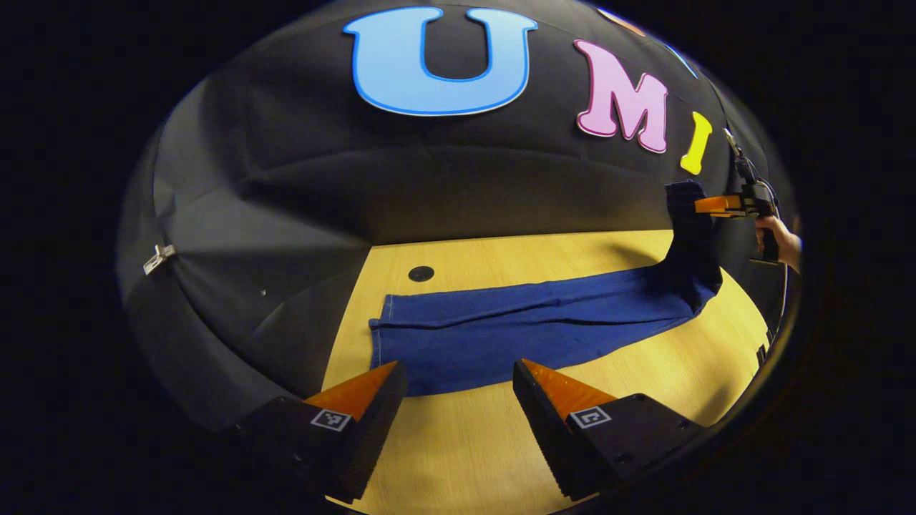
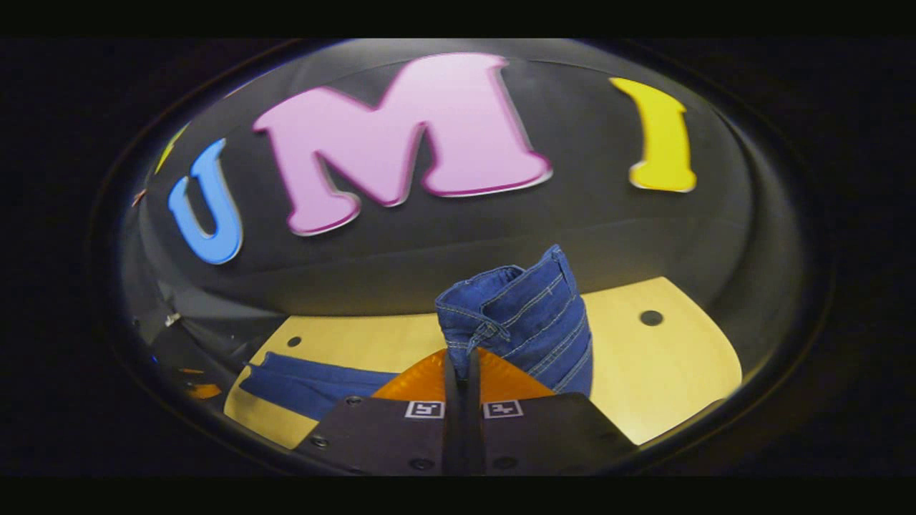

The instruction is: Grasp the waist and the cuffs of the jeans and fold them to make the two legs overlap; first hold the waist and fold one-third of the jeans toward the cuffs, then hold the cuffs and fold the remaining one-third in the same direction to finish folding.

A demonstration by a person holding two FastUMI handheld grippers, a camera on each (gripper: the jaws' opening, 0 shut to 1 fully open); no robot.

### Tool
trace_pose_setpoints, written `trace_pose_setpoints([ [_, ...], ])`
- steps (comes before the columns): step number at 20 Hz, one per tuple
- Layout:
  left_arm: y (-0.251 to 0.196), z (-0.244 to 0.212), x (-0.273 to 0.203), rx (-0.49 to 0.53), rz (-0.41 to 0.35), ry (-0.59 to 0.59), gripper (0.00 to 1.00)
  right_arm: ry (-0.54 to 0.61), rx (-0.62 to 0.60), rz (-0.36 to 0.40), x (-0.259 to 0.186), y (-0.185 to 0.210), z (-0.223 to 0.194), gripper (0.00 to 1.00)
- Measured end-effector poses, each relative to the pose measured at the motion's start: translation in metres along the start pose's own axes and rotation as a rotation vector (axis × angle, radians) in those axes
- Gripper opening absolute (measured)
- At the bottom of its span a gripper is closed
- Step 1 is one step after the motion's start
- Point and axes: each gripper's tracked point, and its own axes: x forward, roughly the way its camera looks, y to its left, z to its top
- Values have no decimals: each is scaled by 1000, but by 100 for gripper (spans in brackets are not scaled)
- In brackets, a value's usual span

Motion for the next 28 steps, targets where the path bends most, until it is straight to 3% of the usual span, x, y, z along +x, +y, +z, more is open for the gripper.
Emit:
trace_pose_setpoints([
  [2,8,-2,-3,-31,11,-5,95,58,-26,81,24,61,-33,5],
  [5,19,-7,1,-72,21,16,95,187,-79,143,56,106,-112,0],
  [6,22,-9,7,-84,27,28,95,238,-90,156,56,113,-141,0],
  [8,27,-15,20,-122,23,63,95,273,-139,171,61,115,-163,11],
  [9,27,-18,28,-145,8,83,95,291,-159,174,58,116,-173,0],
  [10,31,-19,37,-168,-1,99,94,320,-163,195,57,118,-185,0],
  [11,36,-20,48,-195,8,117,93,350,-158,214,51,118,-188,6],
  [16,71,-21,99,-324,64,186,93,326,-155,342,-1,129,-166,90],
  [18,90,-27,115,-308,111,228,92,291,-149,370,-24,122,-154,91],
  [21,99,-47,132,-215,153,341,91,277,-162,351,-47,88,-148,90],
  [24,83,-67,134,-154,143,453,90,292,-131,320,-56,64,-151,91],
  [26,79,-68,137,-160,101,455,89,293,-115,314,-58,58,-153,91],
  [27,78,-69,131,-143,89,470,82,288,-112,310,-60,55,-152,91],
  [28,78,-68,132,-148,85,464,81,286,-106,311,-61,52,-150,90],
])
